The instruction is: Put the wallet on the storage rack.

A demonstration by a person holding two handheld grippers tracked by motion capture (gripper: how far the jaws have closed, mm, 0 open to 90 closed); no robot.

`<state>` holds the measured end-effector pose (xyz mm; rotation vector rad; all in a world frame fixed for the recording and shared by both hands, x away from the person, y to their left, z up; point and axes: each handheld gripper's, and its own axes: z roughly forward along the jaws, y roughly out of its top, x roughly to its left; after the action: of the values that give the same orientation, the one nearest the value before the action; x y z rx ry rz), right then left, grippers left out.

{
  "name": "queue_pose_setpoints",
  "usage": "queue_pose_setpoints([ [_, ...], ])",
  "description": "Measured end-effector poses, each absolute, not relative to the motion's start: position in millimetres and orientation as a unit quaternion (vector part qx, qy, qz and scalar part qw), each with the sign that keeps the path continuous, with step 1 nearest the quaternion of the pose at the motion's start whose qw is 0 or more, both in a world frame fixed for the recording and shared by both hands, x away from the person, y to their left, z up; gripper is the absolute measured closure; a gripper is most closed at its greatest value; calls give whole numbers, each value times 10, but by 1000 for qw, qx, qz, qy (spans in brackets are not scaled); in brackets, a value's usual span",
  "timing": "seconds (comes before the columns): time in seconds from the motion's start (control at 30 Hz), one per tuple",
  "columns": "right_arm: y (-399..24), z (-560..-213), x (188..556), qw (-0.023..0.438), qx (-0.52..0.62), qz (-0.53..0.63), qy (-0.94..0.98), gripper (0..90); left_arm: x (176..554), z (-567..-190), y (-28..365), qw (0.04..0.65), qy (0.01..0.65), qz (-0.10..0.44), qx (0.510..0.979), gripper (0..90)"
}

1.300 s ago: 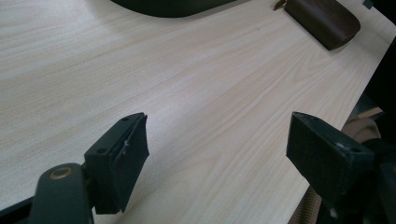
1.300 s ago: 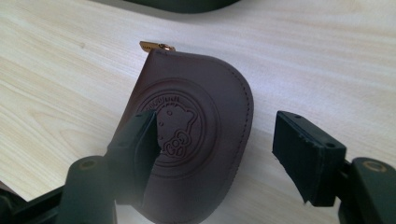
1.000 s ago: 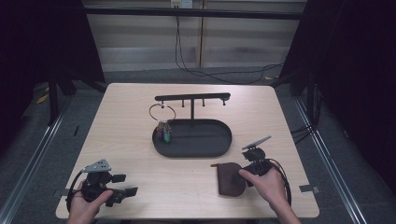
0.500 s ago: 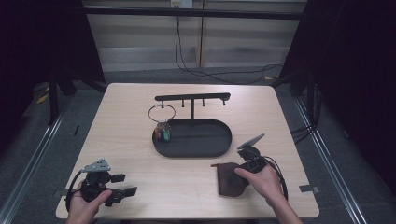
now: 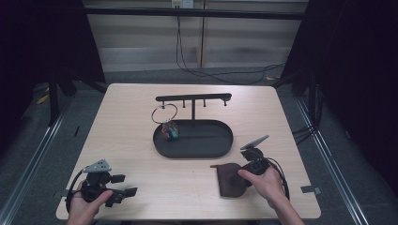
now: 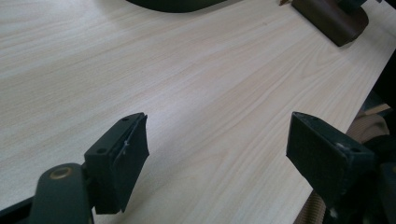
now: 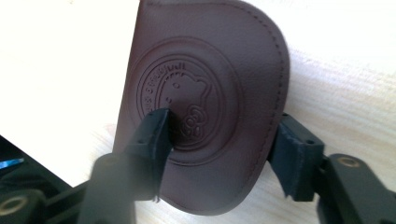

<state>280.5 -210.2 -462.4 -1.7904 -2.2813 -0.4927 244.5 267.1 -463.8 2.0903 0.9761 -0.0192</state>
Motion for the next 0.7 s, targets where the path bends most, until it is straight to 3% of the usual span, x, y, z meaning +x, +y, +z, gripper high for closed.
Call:
queue_pose_setpoints([
  [0.13, -2154, -4601, 2858, 104, -610, -186, -763, 598, 2455, -4651, 2681, 402, 395, -7, 826, 214],
  [0.2, -2169, -4607, 2873, 111, -612, -188, -760, 605, 2458, -4651, 2685, 401, 394, -7, 827, 214],
  [0.3, -2214, -4586, 2873, 112, -616, -203, -753, 685, 2454, -4651, 2683, 402, 394, -9, 826, 214],
  [0.4, -2228, -4595, 2869, 117, -618, -209, -749, 690, 2455, -4651, 2681, 400, 392, -8, 828, 214],
  [0.47, -2247, -4570, 2871, 117, -618, -219, -746, 743, 2449, -4645, 2684, 401, 394, -7, 827, 218],
  [0.7, -2251, -4507, 2872, 114, -611, -224, -750, 759, 2457, -4645, 2690, 404, 392, -10, 827, 221],
])
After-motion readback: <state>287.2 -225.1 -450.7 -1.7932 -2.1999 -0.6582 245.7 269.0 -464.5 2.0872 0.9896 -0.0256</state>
